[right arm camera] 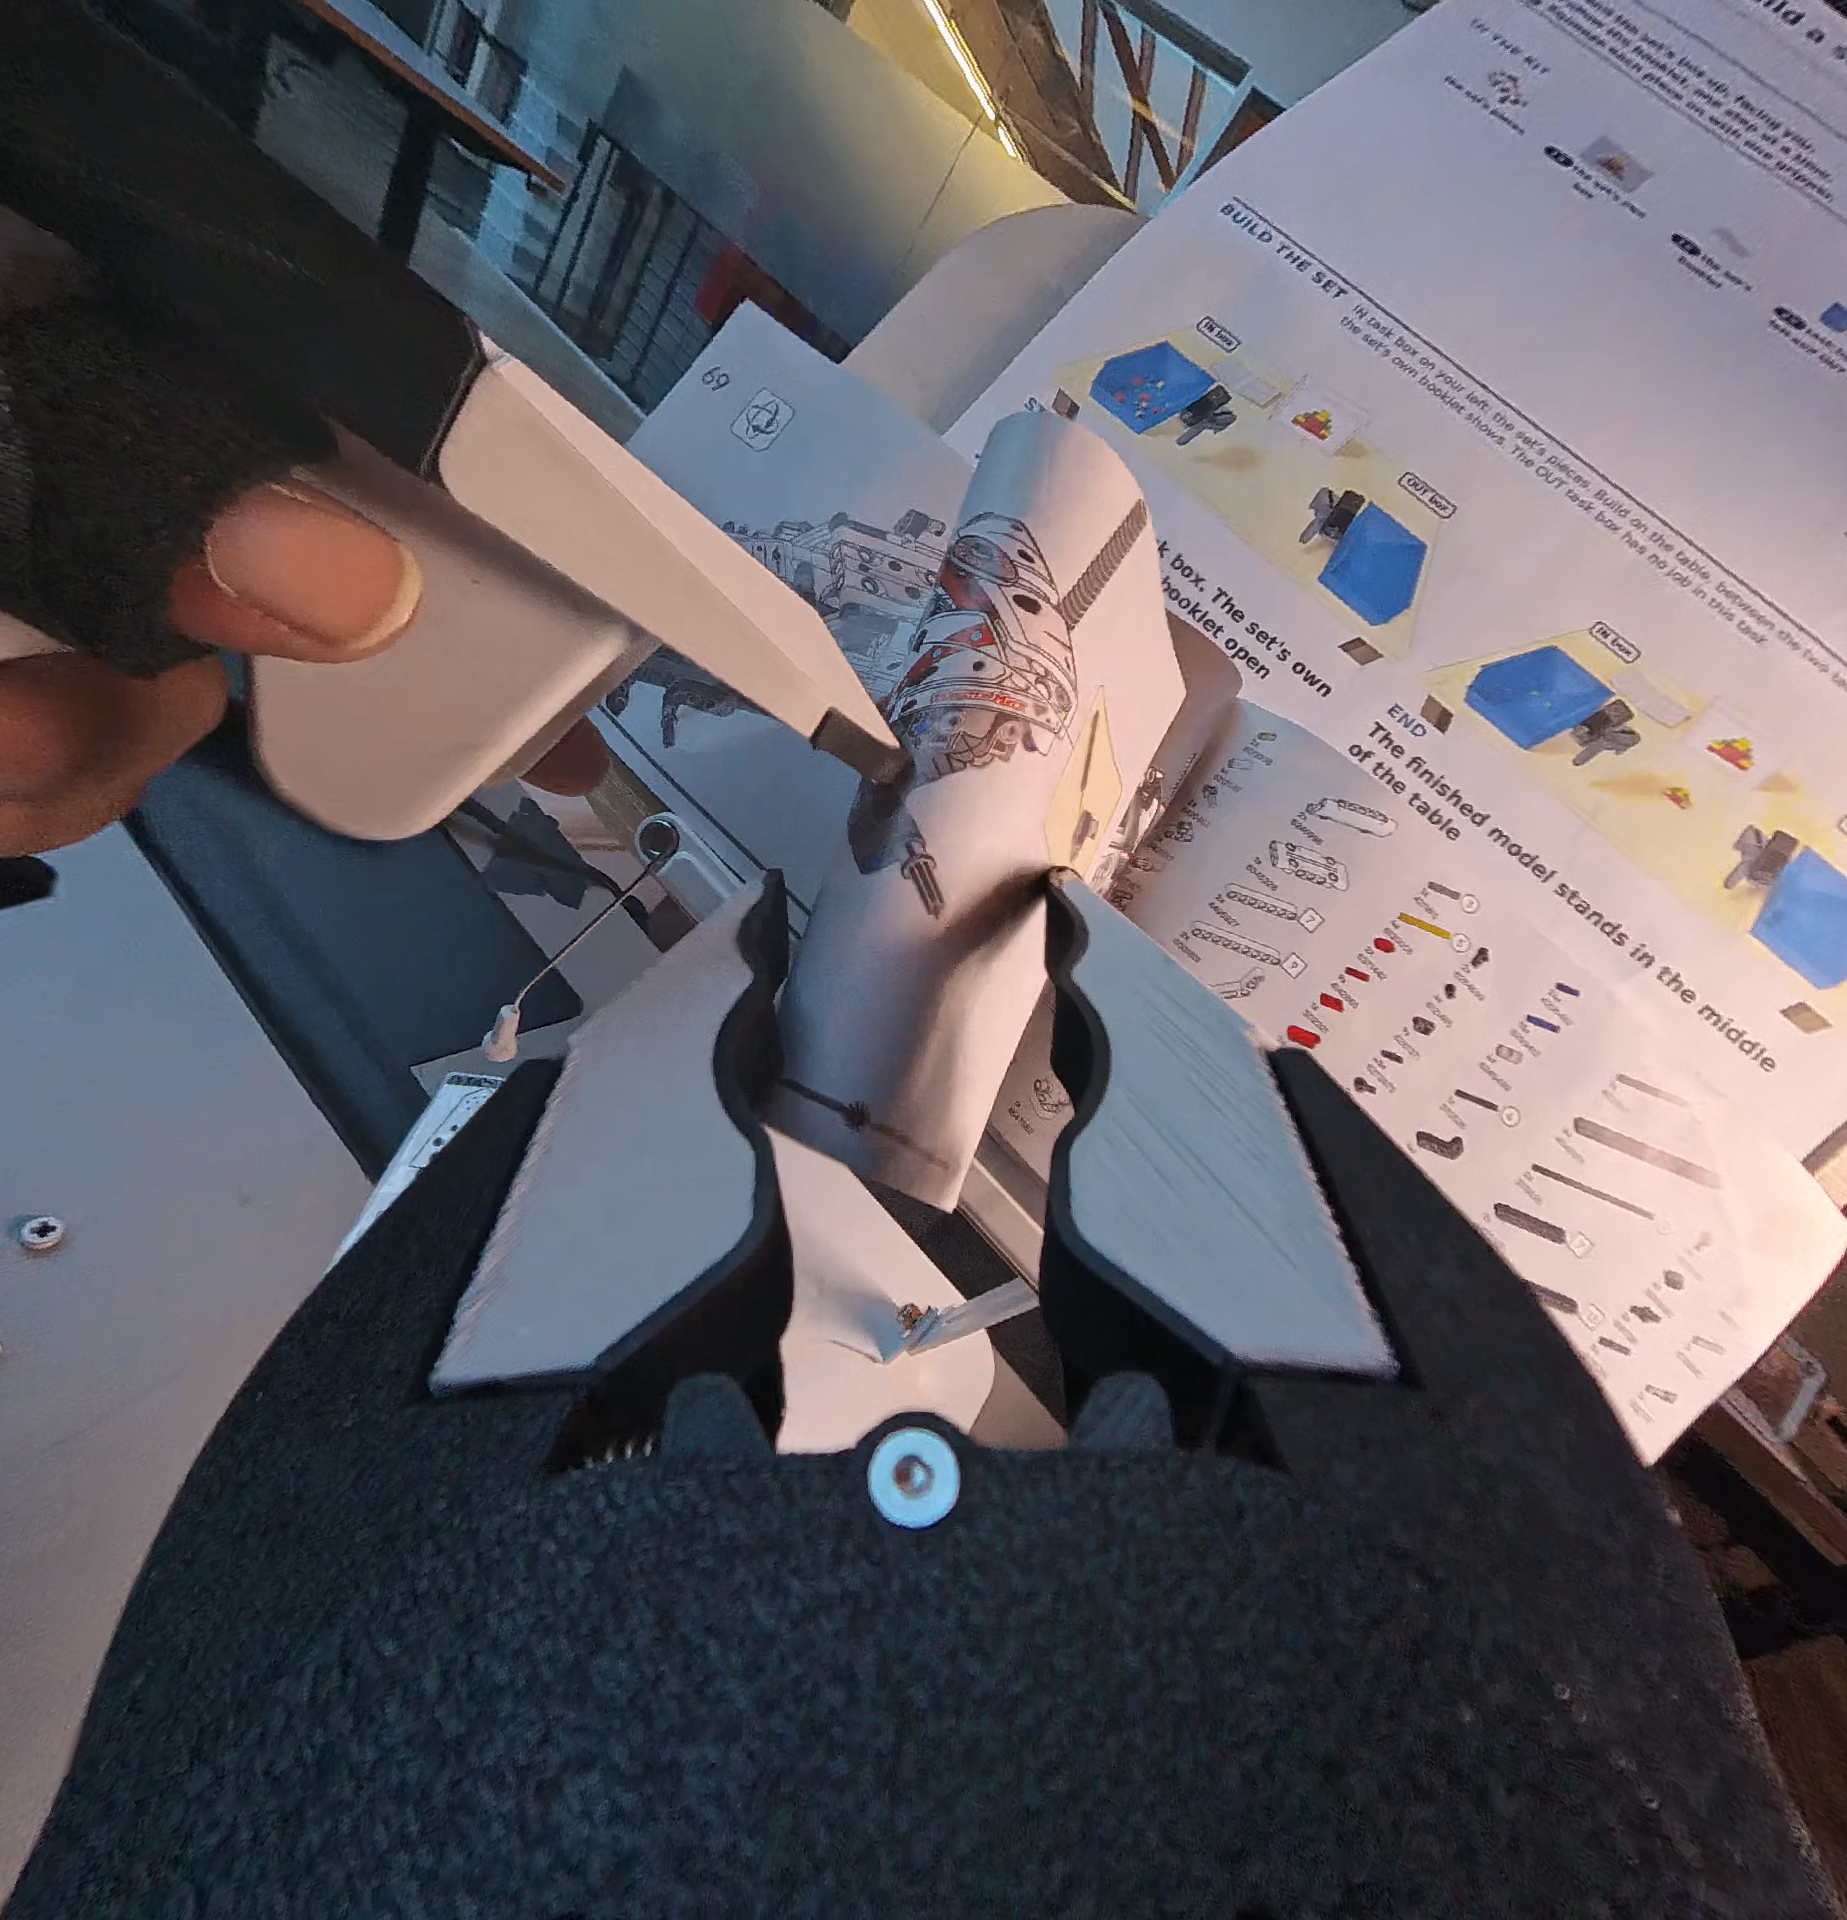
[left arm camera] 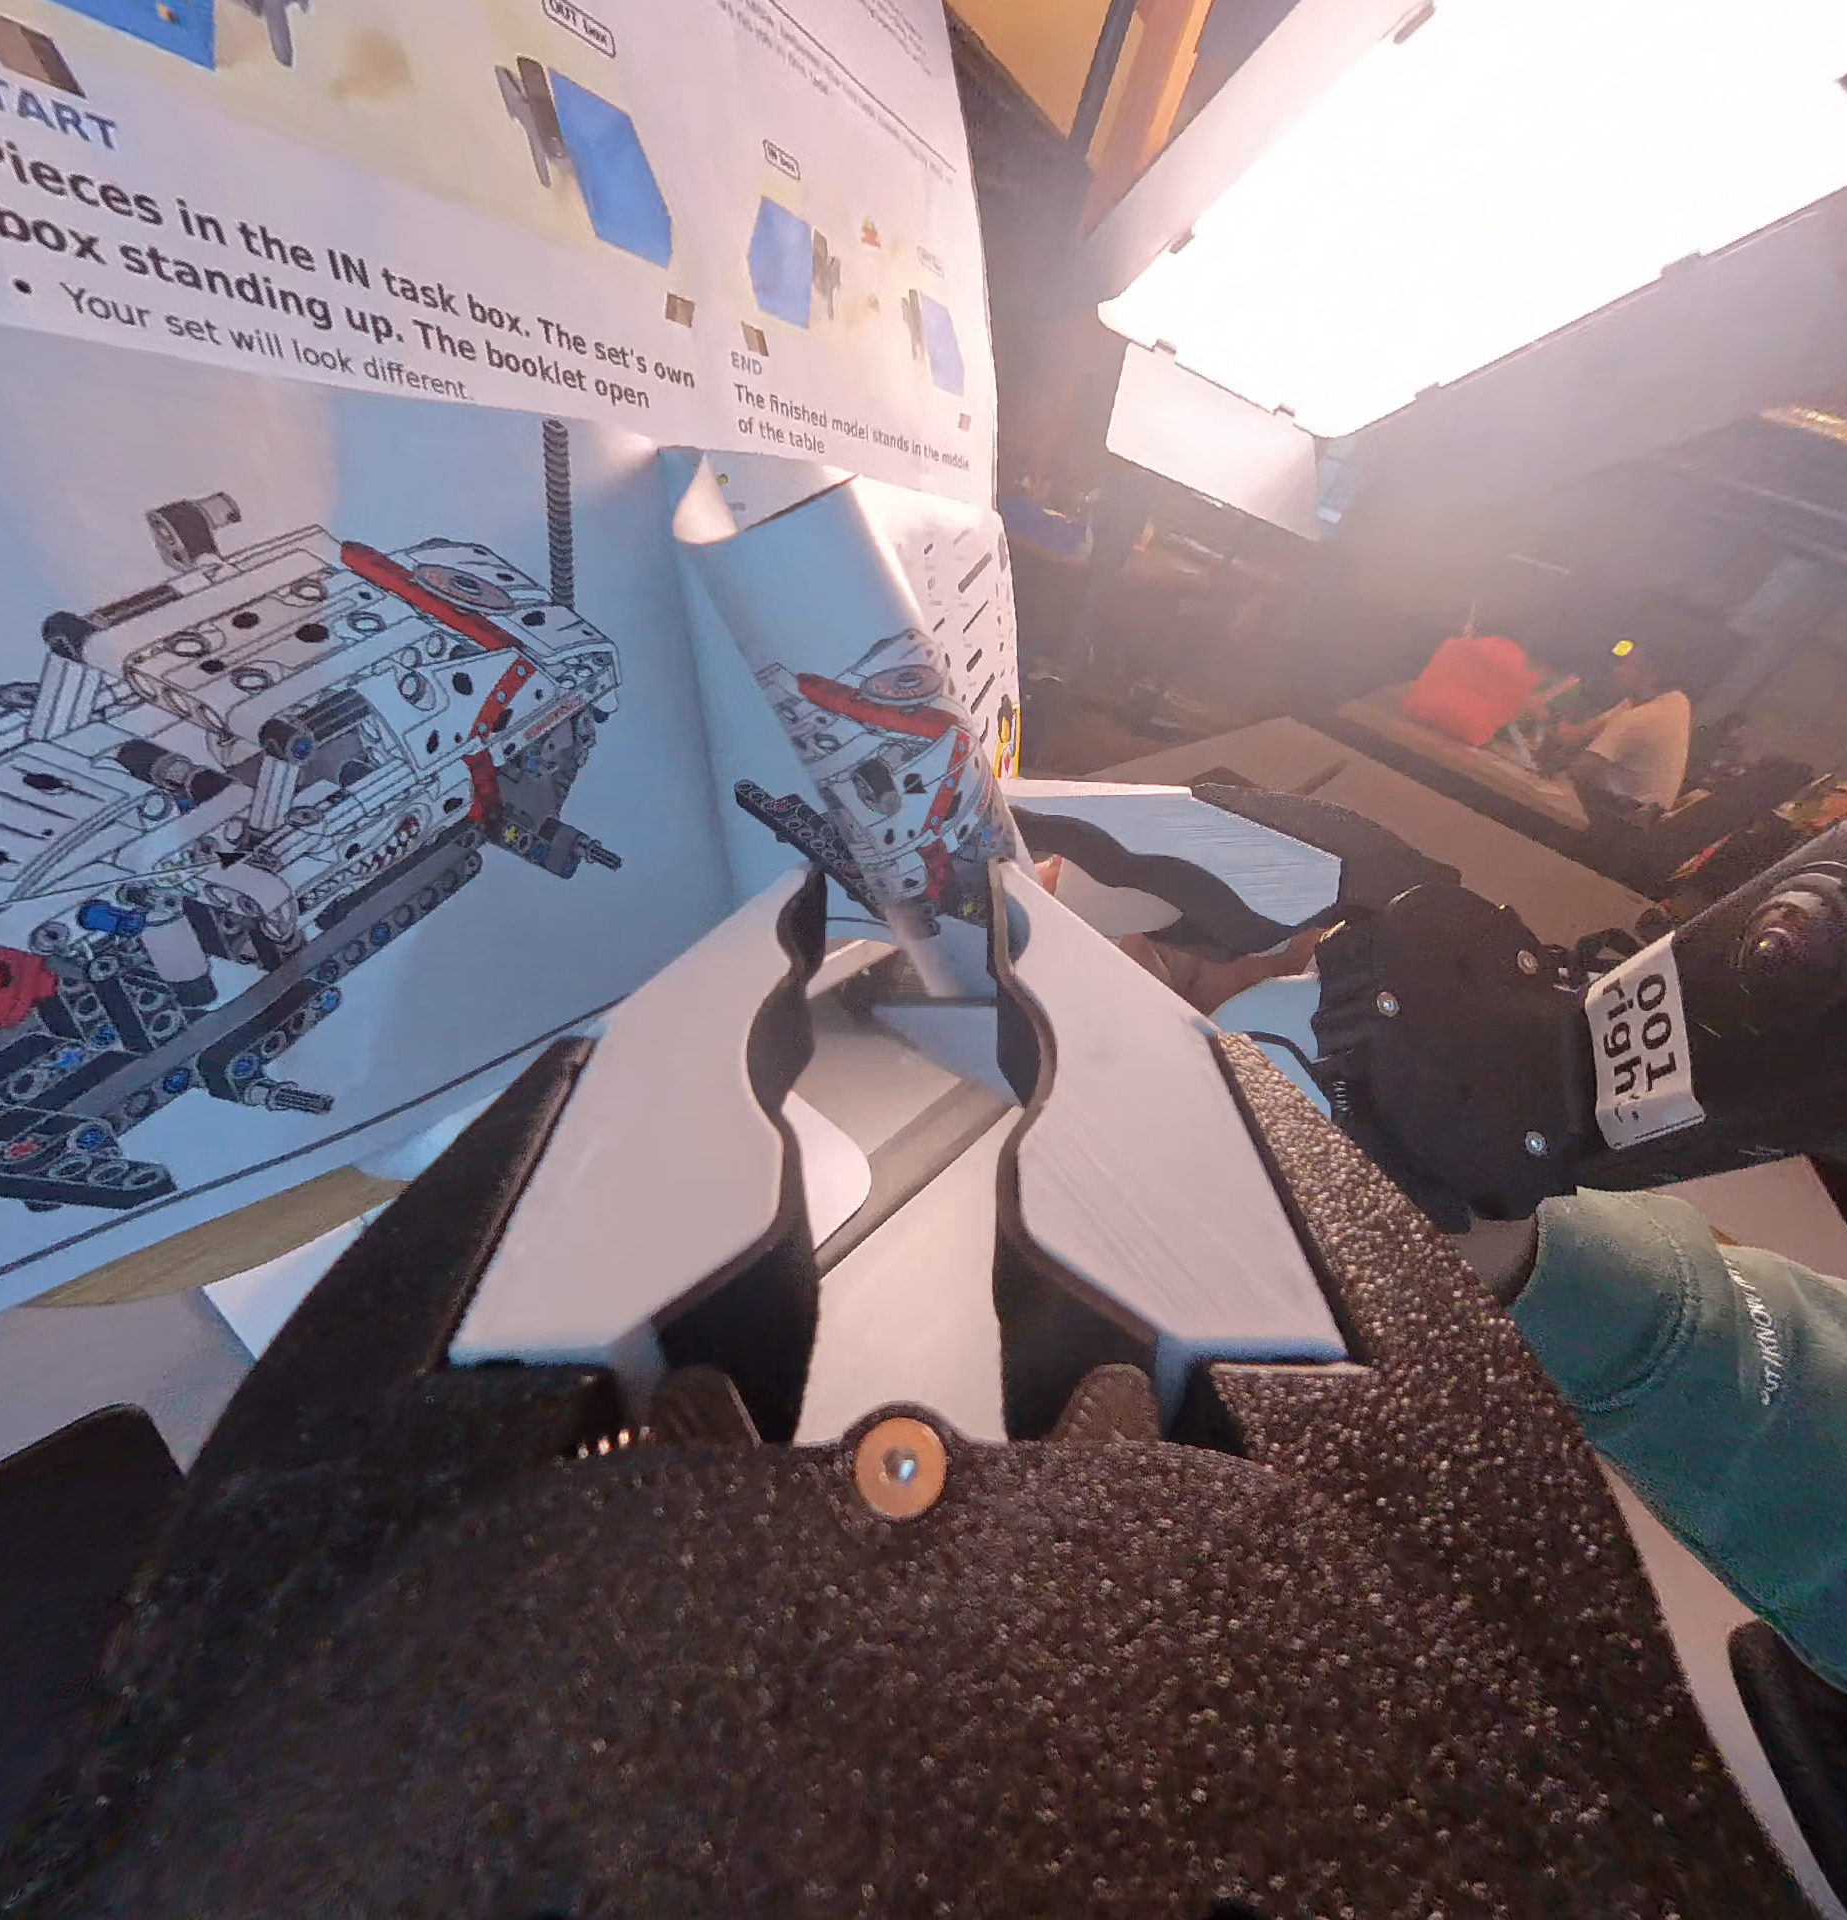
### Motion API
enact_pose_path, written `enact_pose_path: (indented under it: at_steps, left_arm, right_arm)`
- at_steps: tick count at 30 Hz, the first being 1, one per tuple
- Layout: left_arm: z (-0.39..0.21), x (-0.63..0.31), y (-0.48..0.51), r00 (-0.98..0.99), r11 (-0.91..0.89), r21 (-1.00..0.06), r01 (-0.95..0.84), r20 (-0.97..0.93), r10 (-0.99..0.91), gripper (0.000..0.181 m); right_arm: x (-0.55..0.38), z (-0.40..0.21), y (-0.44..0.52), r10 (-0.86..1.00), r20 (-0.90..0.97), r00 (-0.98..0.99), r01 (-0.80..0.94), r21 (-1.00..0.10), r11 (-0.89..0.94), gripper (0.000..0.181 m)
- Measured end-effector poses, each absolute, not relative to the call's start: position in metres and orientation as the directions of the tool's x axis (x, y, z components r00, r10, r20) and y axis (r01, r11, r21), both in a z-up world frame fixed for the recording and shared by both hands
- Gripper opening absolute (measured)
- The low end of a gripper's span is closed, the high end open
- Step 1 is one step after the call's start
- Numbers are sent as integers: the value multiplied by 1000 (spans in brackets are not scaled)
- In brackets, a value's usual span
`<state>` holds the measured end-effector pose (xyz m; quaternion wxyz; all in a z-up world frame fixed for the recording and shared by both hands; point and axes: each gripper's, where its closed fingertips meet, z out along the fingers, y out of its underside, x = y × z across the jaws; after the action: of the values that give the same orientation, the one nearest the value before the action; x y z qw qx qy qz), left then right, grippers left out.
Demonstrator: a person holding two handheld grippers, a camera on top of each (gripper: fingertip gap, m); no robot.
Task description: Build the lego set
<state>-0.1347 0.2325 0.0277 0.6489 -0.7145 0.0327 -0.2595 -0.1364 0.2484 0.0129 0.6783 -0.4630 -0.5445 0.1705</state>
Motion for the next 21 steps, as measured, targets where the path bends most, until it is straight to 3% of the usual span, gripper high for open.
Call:
enact_pose_path:
  at_steps: [6,11,16,18,21]
  left_arm:
    - [27,-133,232,860,-145,-950,277,313,-404,0]
    - [23,-134,231,869,-149,-954,262,300,-394,0]
    - [35,-117,233,870,-111,-969,221,247,-427,53]
    - [31,-108,240,889,-137,-980,143,188,-417,57]
    - [23,-107,252,925,-165,-985,49,107,-364,39]
  right_arm:
    - [-122,11,245,787,514,340,238,-857,457,63]
    - [-107,18,243,866,360,347,126,-933,337,77]
    - [-105,5,252,894,301,332,145,-953,267,84]
    - [-108,0,250,895,311,319,158,-949,273,85]
    - [-109,0,248,888,333,318,164,-941,295,85]
